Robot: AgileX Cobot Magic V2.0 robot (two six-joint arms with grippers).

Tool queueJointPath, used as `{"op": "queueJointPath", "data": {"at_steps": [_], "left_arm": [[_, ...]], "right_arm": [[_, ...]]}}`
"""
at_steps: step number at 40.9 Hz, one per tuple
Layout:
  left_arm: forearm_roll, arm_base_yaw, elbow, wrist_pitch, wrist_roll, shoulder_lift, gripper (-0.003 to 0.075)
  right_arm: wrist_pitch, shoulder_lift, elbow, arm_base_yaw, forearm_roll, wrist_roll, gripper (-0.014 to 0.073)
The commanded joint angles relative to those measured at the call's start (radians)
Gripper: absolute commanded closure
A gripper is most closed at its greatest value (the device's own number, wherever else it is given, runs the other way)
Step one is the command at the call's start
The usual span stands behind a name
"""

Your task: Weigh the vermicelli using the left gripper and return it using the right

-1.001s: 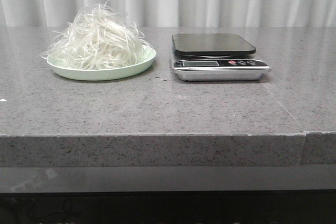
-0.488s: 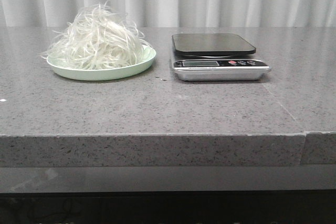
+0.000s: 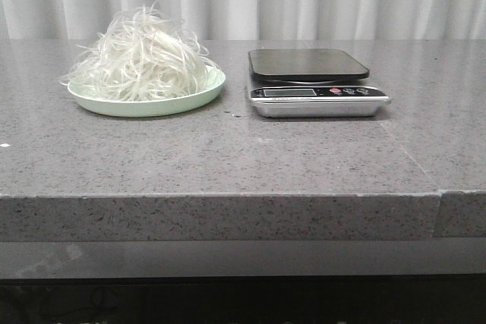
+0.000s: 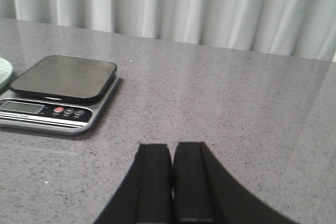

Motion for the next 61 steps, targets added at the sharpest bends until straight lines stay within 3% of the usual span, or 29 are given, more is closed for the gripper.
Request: {"op": "queueJointPath", "data": {"at_steps": [1, 12, 30, 39, 61], "left_arm": [[-0.001, -0.002, 0.006, -0.083, -0.010, -0.020, 0.0575], [-0.001, -0.002, 0.006, -0.083, -0.010, -0.020, 0.0575], [-0.001, -0.002, 0.006, -0.083, -0.010, -0.020, 0.0575], [-0.001, -0.002, 0.006, -0.083, -0.010, -0.020, 0.0575], [-0.001, -0.002, 0.006, -0.083, -0.010, -0.020, 0.0575]], "right_arm": [[-0.177, -0.038, 0.072, -0.018, -0.009, -0.007, 0.0435], [-0.280, -0.144, 0.245, -0.065, 0.033, -0.007, 0.0435], [-0.278, -0.141, 0.242, -0.056, 0.041, -0.006, 0.0435], [-0.319, -0.141, 0.242, -0.056, 0.019, 0.088, 0.0435], [-0.322, -0.141, 0.242, -0.033, -0.019, 0.089, 0.0435]]}}
